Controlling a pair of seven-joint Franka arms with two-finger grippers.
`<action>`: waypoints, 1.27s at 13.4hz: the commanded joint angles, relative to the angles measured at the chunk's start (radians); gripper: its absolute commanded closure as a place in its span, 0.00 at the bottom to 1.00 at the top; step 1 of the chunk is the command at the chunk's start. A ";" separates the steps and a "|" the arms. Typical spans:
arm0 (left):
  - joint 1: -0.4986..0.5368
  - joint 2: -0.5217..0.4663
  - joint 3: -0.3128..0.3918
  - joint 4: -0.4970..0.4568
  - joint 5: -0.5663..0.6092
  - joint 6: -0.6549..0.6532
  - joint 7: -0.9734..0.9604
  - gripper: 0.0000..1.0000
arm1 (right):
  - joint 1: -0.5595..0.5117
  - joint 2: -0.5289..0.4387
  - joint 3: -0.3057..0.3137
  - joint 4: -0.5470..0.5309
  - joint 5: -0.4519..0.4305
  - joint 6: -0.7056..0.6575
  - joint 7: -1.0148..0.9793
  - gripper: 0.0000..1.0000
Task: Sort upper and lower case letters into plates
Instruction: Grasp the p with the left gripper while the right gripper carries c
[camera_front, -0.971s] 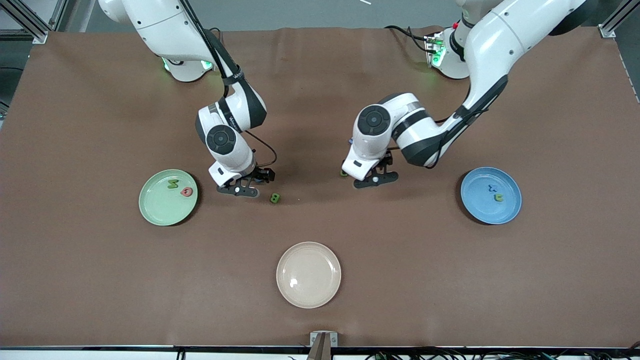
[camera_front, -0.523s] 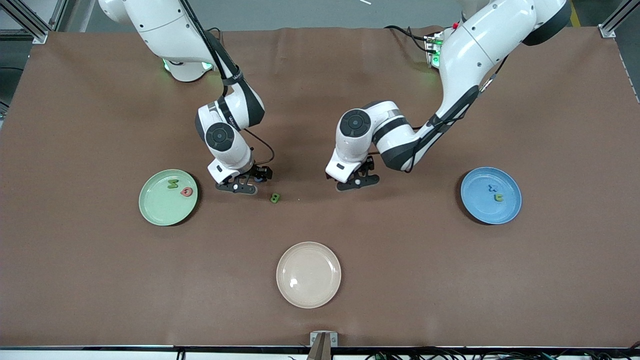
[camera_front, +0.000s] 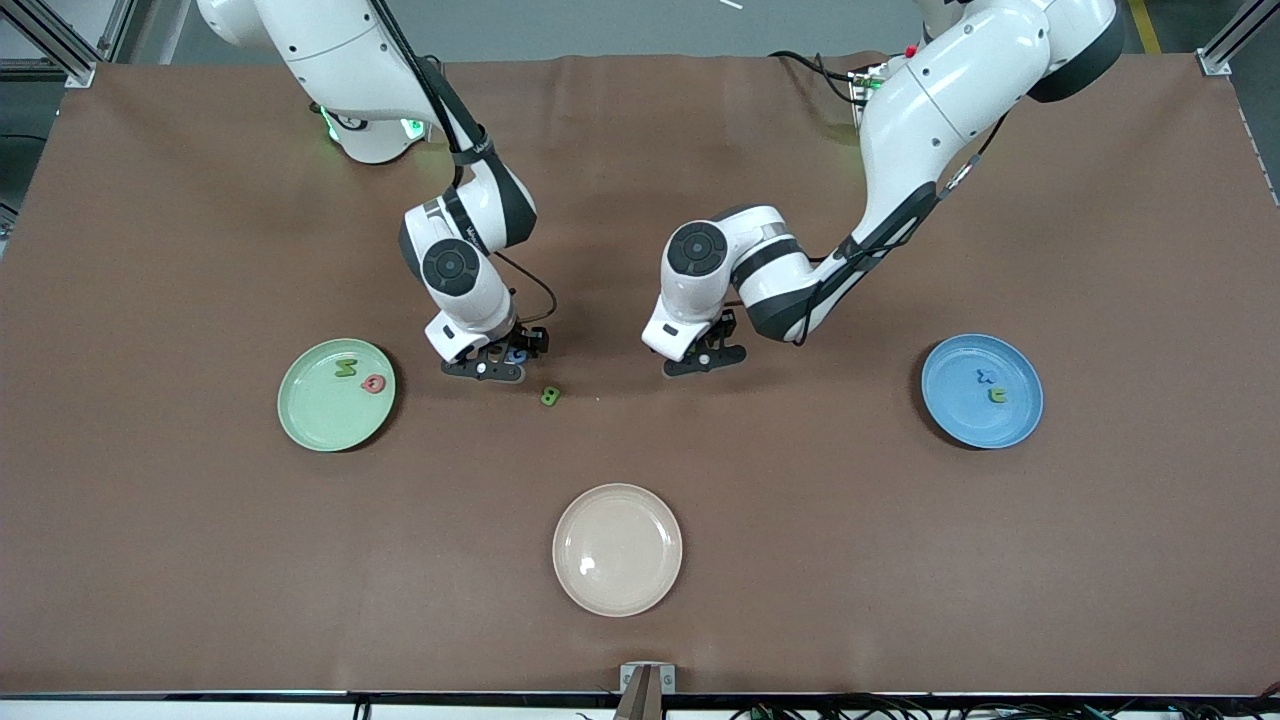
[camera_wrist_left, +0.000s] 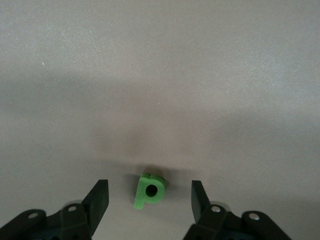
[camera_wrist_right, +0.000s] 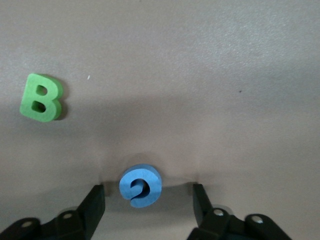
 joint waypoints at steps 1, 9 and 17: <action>-0.010 0.007 0.005 0.015 -0.016 0.025 -0.002 0.39 | 0.010 -0.033 -0.005 -0.031 0.002 0.012 0.007 0.41; -0.016 0.021 0.006 0.010 -0.012 0.033 -0.002 0.48 | 0.001 -0.028 -0.005 -0.022 0.002 0.020 0.007 0.74; -0.016 0.021 0.006 -0.007 -0.009 0.033 -0.002 0.55 | -0.118 -0.082 -0.008 0.081 0.007 -0.191 -0.095 1.00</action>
